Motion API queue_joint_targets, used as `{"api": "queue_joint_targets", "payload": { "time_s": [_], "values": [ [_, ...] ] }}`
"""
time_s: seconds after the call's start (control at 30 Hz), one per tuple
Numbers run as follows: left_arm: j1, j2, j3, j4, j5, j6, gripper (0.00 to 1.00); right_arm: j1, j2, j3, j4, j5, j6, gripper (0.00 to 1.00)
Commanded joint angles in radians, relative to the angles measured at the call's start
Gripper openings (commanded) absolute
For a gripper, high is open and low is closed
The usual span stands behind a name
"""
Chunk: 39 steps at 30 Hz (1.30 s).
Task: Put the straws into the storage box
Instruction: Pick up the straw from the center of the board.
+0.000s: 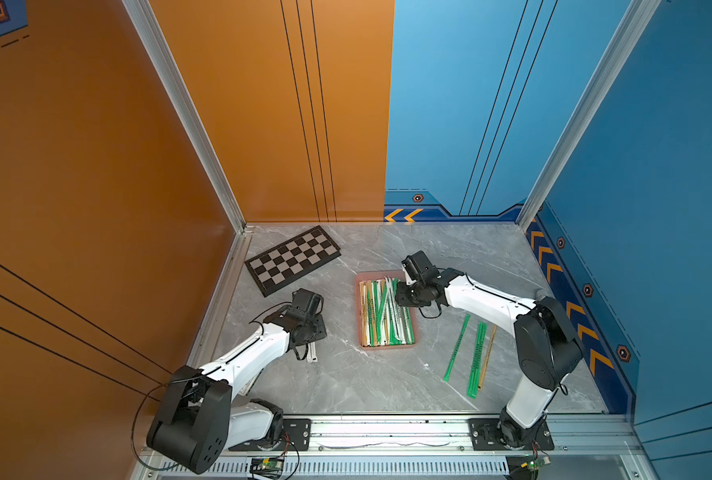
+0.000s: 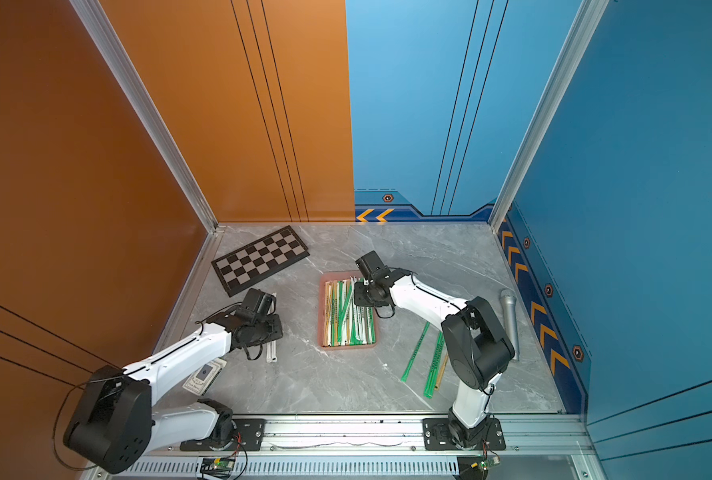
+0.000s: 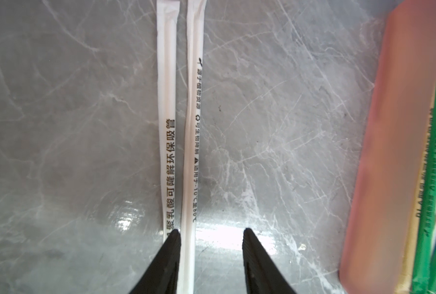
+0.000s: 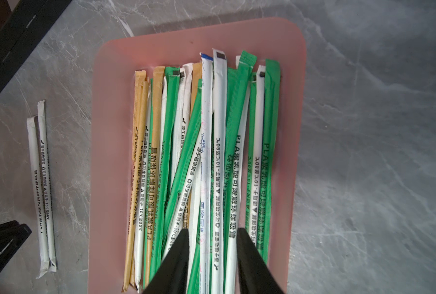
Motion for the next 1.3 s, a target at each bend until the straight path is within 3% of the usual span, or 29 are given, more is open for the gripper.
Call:
{"api": "queue_joint_targets", "payload": {
  "time_s": [0.0,0.77,0.97,1.27],
  "values": [
    [0.002,0.025,0.022,-0.024,-0.007,0.016,0.43,0.006,-0.038,-0.014,-0.001,0.016,0.002,0.34],
    [-0.014,0.155,0.047,-0.024,-0.033,0.034,0.35,-0.031,-0.103,-0.090,-0.001,0.033,0.007,0.34],
    [-0.027,0.178,0.062,-0.023,-0.024,0.050,0.18,-0.054,-0.136,-0.129,-0.001,0.044,0.009,0.34],
    [-0.063,0.129,0.082,-0.009,-0.029,0.054,0.10,-0.152,-0.247,-0.247,-0.001,0.069,0.028,0.34]
  ]
}}
